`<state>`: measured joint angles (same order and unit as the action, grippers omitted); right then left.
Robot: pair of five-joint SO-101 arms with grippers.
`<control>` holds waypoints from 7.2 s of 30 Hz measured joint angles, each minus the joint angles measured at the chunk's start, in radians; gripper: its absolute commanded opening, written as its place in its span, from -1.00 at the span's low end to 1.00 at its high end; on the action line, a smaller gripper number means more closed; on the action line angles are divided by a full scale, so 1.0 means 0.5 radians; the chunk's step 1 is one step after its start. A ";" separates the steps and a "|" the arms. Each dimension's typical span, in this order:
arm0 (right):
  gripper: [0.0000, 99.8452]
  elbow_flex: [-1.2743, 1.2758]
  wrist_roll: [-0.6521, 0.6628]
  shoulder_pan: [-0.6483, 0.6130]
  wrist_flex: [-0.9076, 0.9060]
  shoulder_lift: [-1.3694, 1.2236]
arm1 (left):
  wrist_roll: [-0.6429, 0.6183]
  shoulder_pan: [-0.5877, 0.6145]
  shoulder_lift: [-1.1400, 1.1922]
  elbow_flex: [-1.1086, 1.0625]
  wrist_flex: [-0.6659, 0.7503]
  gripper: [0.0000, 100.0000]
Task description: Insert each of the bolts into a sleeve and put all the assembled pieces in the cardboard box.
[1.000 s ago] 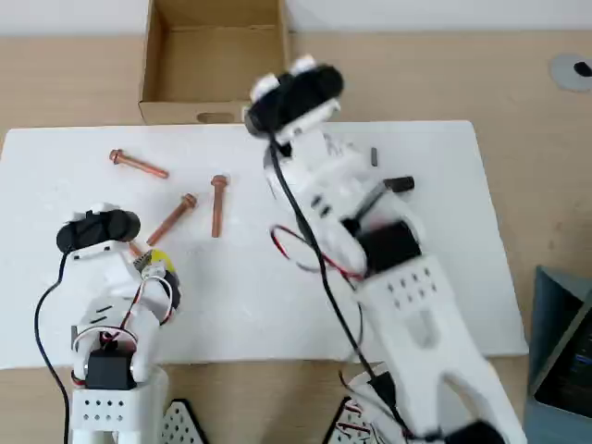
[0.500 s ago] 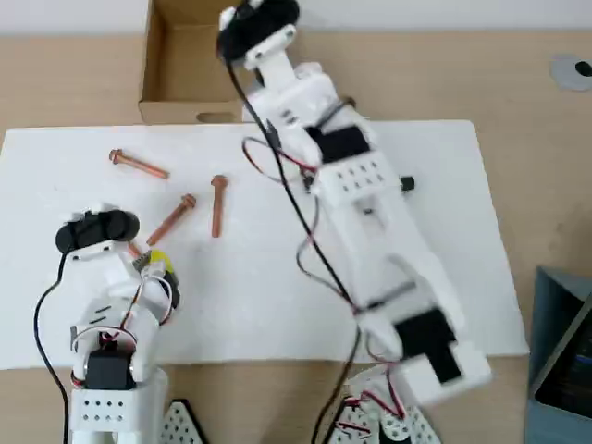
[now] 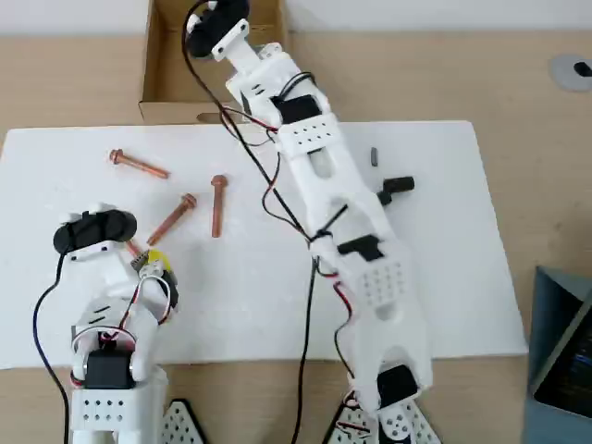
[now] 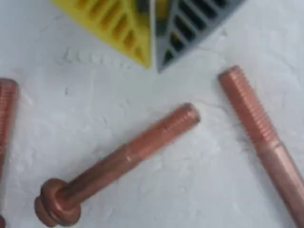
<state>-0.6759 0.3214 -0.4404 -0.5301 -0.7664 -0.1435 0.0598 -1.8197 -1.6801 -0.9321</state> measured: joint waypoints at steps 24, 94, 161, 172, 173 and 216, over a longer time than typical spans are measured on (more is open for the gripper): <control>-0.70 -1.129 0.169 -0.003 -0.583 -0.555 | 0.000 0.000 0.000 0.000 0.000 -1.00; -0.46 0.221 -0.423 0.163 -2.363 0.574 | 0.000 0.000 0.000 0.000 0.000 -1.00; -0.98 -0.451 -0.341 0.150 -2.473 0.393 | 0.000 0.000 0.000 0.000 0.000 -0.99; -0.98 0.546 -0.347 0.206 -2.473 1.620 | 0.000 -0.006 0.000 0.000 0.000 -0.99; -0.98 0.620 -0.377 0.239 -2.473 1.728 | 0.000 -0.006 0.000 0.000 0.000 -0.99; -0.98 2.354 -0.669 1.307 -2.332 3.600 | 0.169 -0.193 2.731 2.332 -0.555 -0.71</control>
<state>0.5010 -0.0130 0.2133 -1.6962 1.0334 -0.0591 -0.0368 -0.4542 -0.5140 -1.2098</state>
